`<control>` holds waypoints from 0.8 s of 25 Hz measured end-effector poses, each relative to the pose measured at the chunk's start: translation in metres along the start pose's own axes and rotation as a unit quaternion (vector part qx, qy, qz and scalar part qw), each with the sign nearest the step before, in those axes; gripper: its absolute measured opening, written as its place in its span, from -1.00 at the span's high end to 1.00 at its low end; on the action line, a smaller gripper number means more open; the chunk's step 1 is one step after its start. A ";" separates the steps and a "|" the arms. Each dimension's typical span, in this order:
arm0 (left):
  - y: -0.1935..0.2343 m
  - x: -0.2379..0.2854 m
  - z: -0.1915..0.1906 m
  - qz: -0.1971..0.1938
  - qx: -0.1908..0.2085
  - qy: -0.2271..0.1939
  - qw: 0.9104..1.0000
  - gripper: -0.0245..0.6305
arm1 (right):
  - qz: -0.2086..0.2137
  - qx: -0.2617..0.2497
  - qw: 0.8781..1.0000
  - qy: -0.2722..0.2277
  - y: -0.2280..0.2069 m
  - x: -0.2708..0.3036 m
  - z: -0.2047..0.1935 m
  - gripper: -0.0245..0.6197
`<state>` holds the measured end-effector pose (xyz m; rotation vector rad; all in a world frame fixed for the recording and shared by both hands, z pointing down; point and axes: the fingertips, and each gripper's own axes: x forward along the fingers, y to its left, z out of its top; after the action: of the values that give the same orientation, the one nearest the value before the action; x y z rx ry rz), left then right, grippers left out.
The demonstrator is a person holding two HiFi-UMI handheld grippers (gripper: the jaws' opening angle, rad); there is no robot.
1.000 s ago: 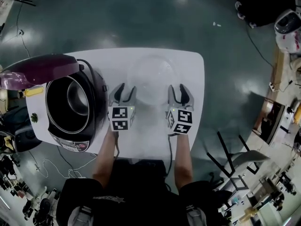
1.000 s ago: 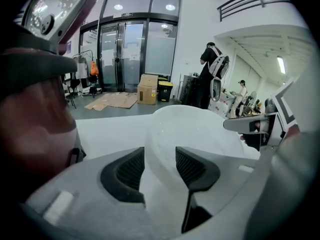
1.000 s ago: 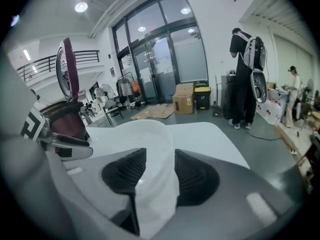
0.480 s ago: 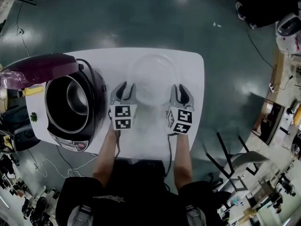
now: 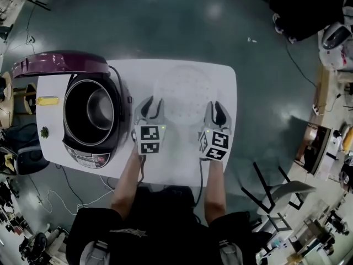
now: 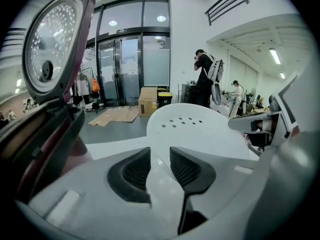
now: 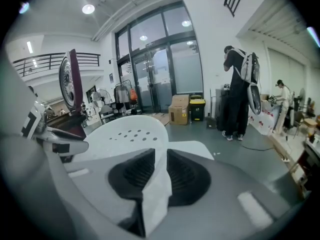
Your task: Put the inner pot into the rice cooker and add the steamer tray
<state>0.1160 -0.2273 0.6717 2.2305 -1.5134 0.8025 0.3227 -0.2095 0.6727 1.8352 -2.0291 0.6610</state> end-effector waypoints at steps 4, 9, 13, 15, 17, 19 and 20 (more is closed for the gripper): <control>-0.003 -0.023 0.020 0.000 0.004 -0.023 1.000 0.53 | -0.006 -0.002 1.000 -0.024 0.003 -0.024 0.022 0.72; -0.003 -0.054 0.044 0.000 0.009 -0.053 0.999 0.54 | -0.010 -0.006 0.999 -0.053 0.010 -0.054 0.049 0.72; 0.001 -0.078 0.056 -0.001 0.013 -0.069 0.998 0.54 | -0.015 -0.010 0.997 -0.073 0.021 -0.078 0.067 0.72; 0.003 -0.091 0.061 -0.002 0.013 -0.075 0.997 0.54 | -0.017 -0.013 0.996 -0.082 0.028 -0.089 0.075 0.72; 0.007 -0.103 0.067 -0.004 0.014 -0.083 0.996 0.54 | -0.019 -0.015 0.996 -0.090 0.035 -0.100 0.083 0.72; 0.012 -0.115 0.073 -0.004 0.018 -0.091 0.996 0.54 | -0.022 -0.016 0.995 -0.099 0.043 -0.111 0.090 0.72; 0.015 -0.121 0.076 -0.004 0.020 -0.095 0.995 0.54 | -0.022 -0.017 0.994 -0.103 0.048 -0.115 0.093 0.72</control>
<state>0.0888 -0.1858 0.5368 2.3992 -1.5841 0.6384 0.2950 -0.1596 0.5280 1.9947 -2.1035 0.4359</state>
